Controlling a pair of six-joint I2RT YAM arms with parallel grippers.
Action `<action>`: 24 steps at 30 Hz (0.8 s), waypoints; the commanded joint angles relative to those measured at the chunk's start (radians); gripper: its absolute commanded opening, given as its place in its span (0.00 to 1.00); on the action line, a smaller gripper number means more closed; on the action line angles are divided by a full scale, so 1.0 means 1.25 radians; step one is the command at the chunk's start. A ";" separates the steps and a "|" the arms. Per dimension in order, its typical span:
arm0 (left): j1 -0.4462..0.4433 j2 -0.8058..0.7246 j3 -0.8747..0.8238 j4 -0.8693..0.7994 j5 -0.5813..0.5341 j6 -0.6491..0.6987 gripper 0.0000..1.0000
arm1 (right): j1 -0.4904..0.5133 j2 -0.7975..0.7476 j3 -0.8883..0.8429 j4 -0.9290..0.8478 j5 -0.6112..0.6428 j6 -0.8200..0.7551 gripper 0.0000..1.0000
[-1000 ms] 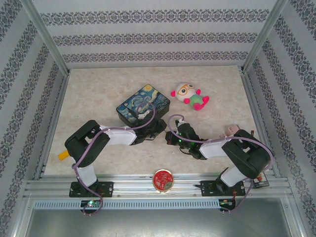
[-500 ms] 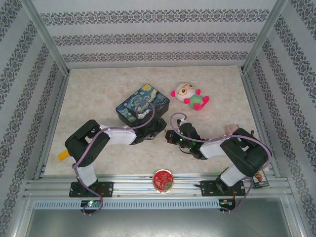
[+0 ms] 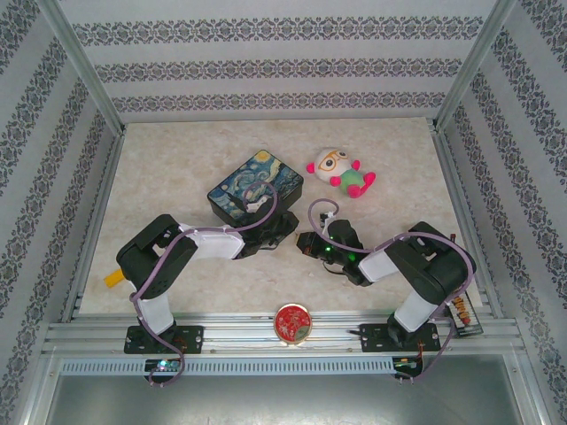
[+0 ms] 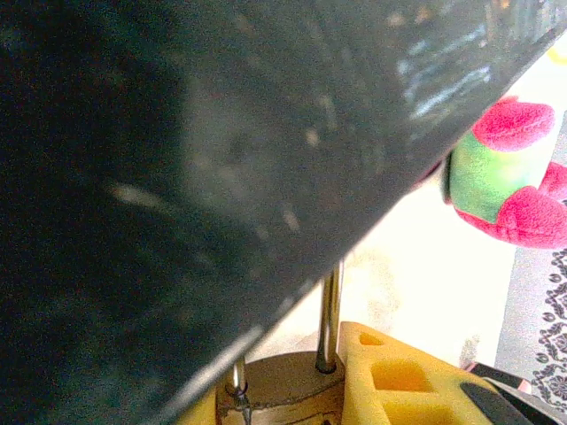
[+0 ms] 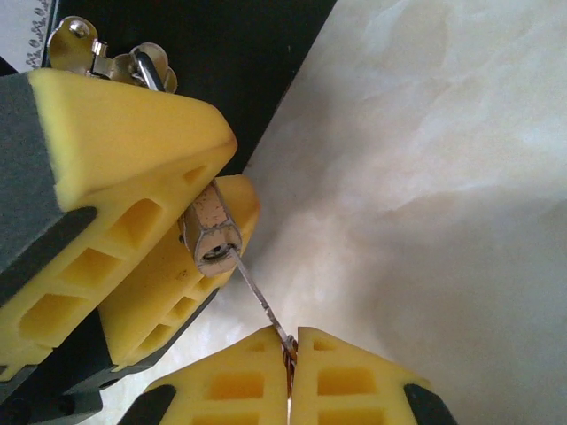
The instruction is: Unlock the padlock with the key
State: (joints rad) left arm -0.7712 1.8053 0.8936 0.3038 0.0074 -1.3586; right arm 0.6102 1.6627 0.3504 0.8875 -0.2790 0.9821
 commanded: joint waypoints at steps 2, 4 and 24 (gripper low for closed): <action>-0.014 0.006 -0.015 0.039 0.093 -0.042 0.23 | -0.020 -0.003 0.003 0.104 0.019 0.013 0.00; -0.014 0.003 -0.019 0.043 0.092 -0.042 0.23 | -0.025 -0.011 -0.001 0.102 0.024 0.012 0.00; -0.013 -0.001 -0.022 0.045 0.093 -0.037 0.22 | -0.034 -0.005 0.023 0.067 -0.033 0.001 0.00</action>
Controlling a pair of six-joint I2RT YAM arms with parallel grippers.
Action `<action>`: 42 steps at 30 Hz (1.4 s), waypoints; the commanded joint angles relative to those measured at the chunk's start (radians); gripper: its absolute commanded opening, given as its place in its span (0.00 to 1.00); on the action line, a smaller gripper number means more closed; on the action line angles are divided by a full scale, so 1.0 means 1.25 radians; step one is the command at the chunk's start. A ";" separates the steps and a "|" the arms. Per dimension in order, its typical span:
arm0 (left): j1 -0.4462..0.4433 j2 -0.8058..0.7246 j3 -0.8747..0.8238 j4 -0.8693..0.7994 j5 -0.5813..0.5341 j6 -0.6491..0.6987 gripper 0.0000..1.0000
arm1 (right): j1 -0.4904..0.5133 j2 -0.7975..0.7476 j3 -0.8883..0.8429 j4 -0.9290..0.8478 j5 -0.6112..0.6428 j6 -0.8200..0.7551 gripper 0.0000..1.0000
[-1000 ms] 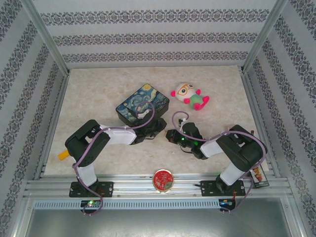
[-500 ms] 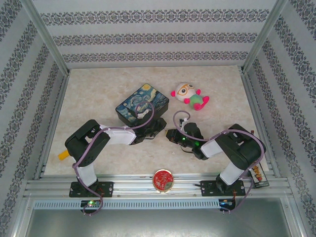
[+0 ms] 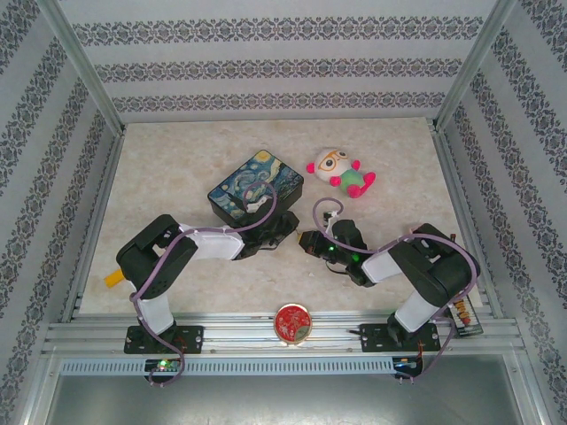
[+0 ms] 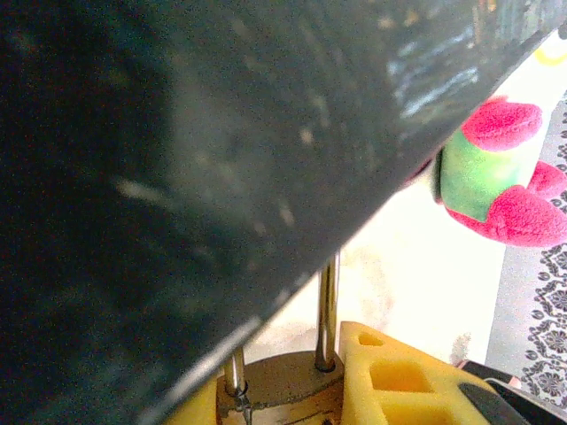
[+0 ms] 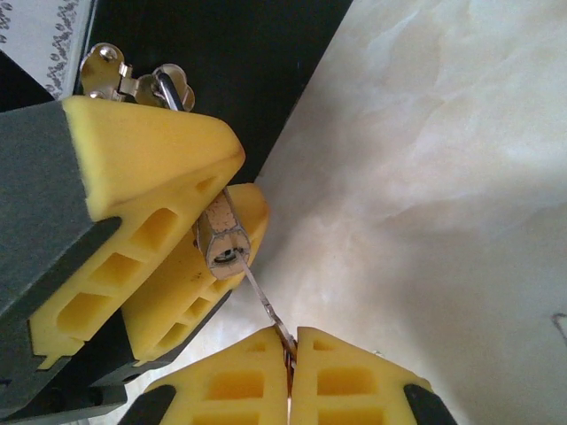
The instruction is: Unlock the padlock with the key
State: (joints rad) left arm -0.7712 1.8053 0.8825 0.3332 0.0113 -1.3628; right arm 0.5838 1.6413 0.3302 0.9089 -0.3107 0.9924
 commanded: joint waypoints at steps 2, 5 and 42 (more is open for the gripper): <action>-0.013 -0.001 -0.014 0.023 0.090 -0.034 0.22 | -0.013 0.017 0.044 0.050 -0.021 -0.004 0.00; -0.013 -0.002 -0.016 0.025 0.092 -0.034 0.22 | -0.015 0.020 0.046 0.049 -0.042 0.000 0.00; -0.013 -0.021 -0.031 0.047 0.136 -0.011 0.19 | -0.124 0.043 0.063 0.072 -0.185 0.051 0.00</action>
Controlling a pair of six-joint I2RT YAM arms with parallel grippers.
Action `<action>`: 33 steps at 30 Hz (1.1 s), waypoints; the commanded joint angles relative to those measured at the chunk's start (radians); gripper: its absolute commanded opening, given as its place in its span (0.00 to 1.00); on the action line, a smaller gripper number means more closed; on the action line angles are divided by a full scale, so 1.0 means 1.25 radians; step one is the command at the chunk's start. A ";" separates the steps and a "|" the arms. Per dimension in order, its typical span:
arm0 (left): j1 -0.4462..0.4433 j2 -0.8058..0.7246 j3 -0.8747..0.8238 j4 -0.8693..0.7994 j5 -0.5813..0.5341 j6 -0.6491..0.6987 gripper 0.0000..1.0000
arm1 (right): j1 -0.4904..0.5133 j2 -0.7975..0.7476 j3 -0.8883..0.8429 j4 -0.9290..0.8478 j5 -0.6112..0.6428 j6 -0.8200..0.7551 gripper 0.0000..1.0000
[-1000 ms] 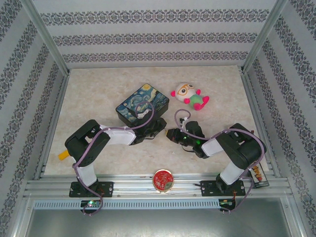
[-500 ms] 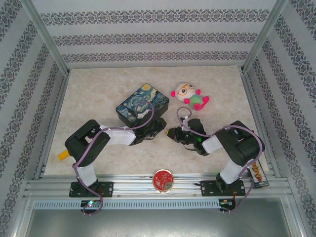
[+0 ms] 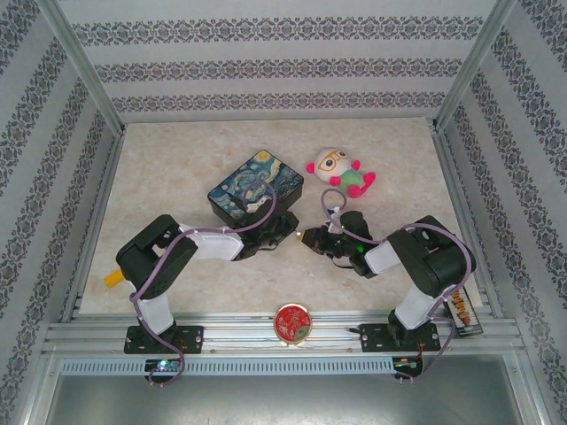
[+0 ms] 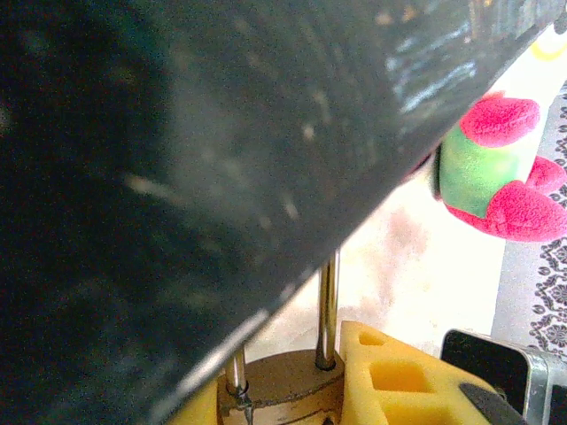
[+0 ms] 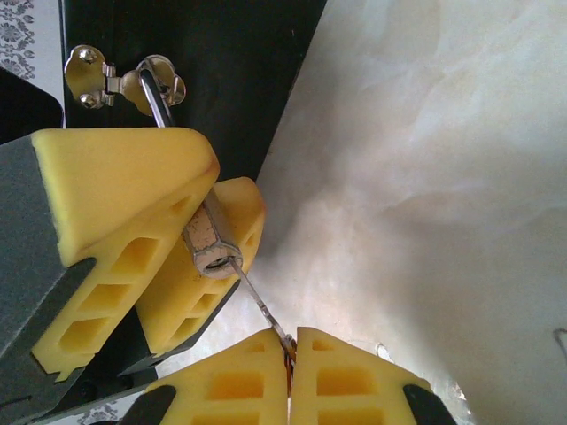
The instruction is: Unlock the padlock with the key
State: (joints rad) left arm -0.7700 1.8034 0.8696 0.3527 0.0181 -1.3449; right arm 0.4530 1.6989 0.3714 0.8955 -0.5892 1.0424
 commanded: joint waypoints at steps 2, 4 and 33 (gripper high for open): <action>-0.014 -0.017 -0.020 0.039 0.141 -0.031 0.19 | -0.019 -0.004 0.033 0.088 0.038 0.017 0.00; -0.015 -0.017 -0.020 0.041 0.151 -0.036 0.19 | -0.016 -0.007 0.032 0.095 0.042 0.022 0.00; -0.015 -0.032 -0.031 0.051 0.141 -0.060 0.19 | 0.010 -0.026 -0.045 0.162 0.112 0.075 0.00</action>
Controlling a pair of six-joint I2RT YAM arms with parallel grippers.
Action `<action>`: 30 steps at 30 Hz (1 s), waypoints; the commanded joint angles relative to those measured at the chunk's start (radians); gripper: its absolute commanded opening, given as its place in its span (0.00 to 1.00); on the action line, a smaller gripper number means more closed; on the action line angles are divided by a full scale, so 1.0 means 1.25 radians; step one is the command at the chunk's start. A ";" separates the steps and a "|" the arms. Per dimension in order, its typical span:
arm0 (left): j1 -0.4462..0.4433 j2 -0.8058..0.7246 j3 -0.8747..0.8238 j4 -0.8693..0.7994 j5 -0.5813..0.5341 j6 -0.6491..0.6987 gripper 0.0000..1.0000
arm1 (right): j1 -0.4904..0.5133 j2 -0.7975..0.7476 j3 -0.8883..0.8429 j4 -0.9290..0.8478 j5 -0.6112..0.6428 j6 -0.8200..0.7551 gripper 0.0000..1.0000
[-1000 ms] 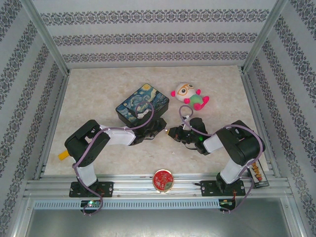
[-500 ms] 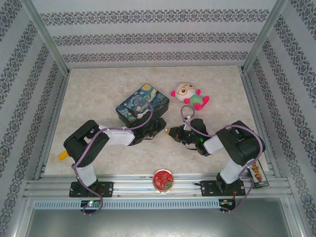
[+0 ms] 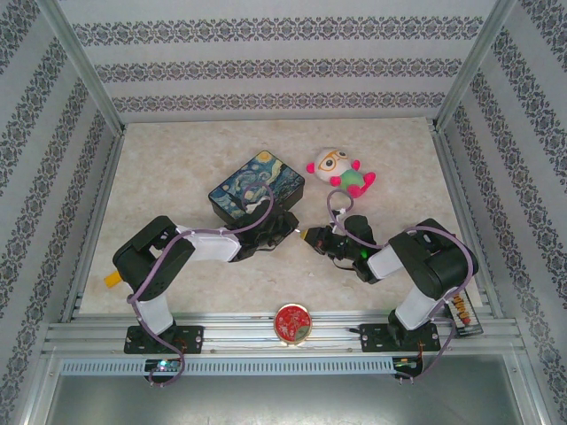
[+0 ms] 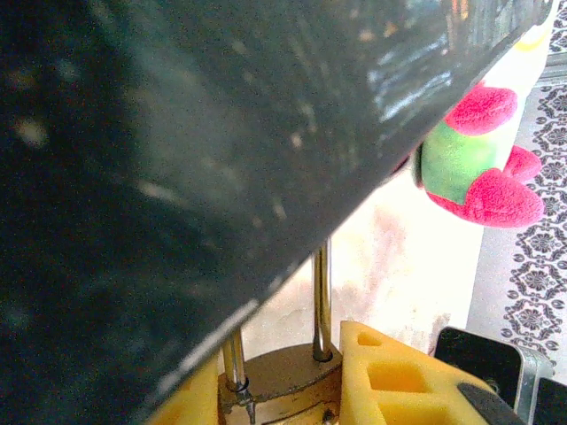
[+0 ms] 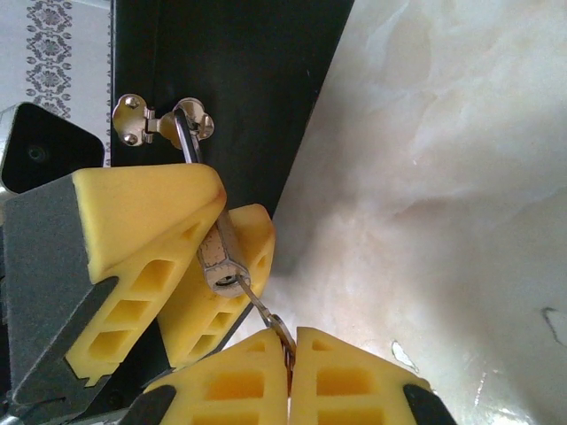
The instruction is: Unlock the padlock with the key
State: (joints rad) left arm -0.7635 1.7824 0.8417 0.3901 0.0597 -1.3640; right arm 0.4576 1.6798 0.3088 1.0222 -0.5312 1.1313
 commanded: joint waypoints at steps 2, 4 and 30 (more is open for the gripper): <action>-0.020 -0.014 -0.005 0.016 0.111 -0.043 0.19 | 0.016 -0.007 0.010 0.062 0.071 0.002 0.00; -0.020 -0.014 -0.005 0.015 0.111 -0.045 0.19 | 0.028 -0.004 0.019 0.061 0.075 0.001 0.00; -0.021 -0.079 0.008 -0.120 0.121 -0.039 0.19 | 0.097 -0.122 -0.057 -0.007 0.204 -0.032 0.00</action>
State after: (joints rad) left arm -0.7635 1.7340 0.8417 0.3023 0.1097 -1.3998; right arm 0.5789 1.5764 0.2443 1.0023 -0.3431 1.1210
